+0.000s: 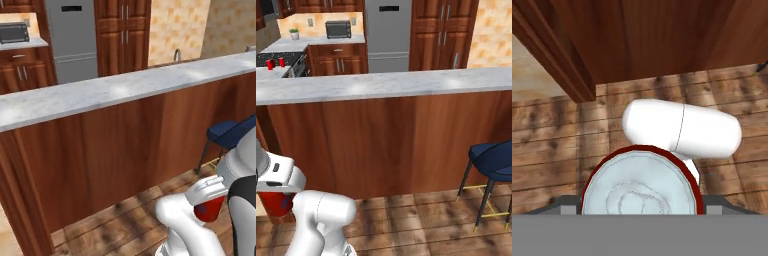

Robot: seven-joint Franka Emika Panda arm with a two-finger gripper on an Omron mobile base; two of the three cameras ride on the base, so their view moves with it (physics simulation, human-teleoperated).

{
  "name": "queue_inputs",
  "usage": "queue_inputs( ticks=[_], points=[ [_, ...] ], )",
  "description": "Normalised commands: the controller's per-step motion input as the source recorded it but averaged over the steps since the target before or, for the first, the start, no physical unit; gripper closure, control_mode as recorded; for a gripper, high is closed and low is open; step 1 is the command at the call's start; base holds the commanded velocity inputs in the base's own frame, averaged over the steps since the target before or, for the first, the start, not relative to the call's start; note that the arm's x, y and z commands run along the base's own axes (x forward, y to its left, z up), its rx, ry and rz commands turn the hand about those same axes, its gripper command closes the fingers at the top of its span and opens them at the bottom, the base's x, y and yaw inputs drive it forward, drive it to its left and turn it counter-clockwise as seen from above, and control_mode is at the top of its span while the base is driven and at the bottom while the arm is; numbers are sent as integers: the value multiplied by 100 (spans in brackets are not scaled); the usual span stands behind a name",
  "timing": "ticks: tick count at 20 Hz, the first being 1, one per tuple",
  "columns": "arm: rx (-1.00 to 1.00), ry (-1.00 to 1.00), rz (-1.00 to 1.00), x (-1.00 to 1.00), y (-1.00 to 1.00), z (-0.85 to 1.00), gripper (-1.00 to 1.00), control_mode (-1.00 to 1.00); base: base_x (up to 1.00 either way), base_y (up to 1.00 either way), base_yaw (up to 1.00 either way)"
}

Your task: Four empty soda cans are scattered around the kitchen. Gather all the cans and cluster them next to the stove for recycling.

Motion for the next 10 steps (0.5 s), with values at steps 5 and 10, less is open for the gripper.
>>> queue_inputs(
  ticks=[5, 10],
  points=[
    [0, 0, 0, 0, 0, 0, 100, 100, -88, -88, -26],
    [0, 0, 0, 0, 0, 0, 100, 100, 7, -100, 0]
  ],
)
